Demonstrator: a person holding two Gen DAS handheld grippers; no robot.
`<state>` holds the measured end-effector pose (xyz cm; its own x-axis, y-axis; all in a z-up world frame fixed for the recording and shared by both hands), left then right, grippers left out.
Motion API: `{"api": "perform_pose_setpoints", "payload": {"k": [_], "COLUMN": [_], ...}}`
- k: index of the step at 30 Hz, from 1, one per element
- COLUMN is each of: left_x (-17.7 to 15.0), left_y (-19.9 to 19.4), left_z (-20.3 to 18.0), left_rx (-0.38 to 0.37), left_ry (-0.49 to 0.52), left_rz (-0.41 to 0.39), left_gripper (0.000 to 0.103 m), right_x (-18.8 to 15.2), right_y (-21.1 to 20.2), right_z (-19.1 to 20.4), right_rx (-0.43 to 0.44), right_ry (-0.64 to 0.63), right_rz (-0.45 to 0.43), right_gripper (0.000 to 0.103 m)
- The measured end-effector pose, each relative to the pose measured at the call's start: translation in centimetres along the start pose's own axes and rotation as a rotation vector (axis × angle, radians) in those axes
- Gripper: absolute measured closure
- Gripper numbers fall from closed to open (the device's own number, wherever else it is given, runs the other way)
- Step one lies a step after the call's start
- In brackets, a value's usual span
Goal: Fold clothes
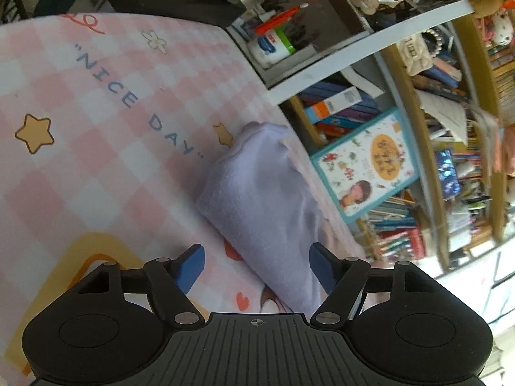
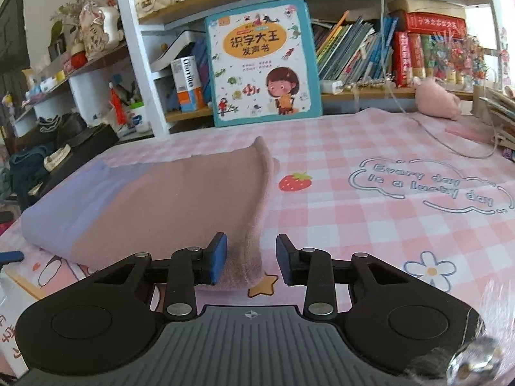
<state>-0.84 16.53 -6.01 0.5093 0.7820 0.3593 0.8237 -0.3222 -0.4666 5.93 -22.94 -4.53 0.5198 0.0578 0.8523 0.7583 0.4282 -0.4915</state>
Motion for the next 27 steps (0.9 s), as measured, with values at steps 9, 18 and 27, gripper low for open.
{"api": "perform_pose_setpoints", "payload": {"k": [9, 18, 27], "left_x": [0.3, 0.4, 1.2], "left_y": [0.5, 1.8, 2.0], "left_z": [-0.4, -1.8, 0.3], "left_rx": [0.017, 0.031, 0.082], "left_ry": [-0.005, 0.080, -0.037], "left_rz": [-0.024, -0.078, -0.147], "left_gripper": [0.019, 0.000, 0.073], "right_x": [-1.0, -1.1, -1.0], "right_y": [1.0, 1.0, 1.1], "right_z": [0.9, 1.4, 1.4], "right_rx": [0.049, 0.035, 0.035], "right_ry": [-0.021, -0.057, -0.069], "right_rz": [0.067, 0.071, 0.075], "right_gripper": [0.070, 0.068, 0.065]}}
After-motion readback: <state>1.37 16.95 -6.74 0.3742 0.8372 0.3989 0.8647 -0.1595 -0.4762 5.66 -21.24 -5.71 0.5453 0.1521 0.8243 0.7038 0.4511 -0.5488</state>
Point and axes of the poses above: each gripper's, at about its wrist camera, not at the fingertips, and y roughly the way its jaws point, z to its left, x to its top, the point moved 9 cm from there along y, roughly the way its jaws point, and after that the axes turned 2 degrees about -y, right-handed, at the moved point
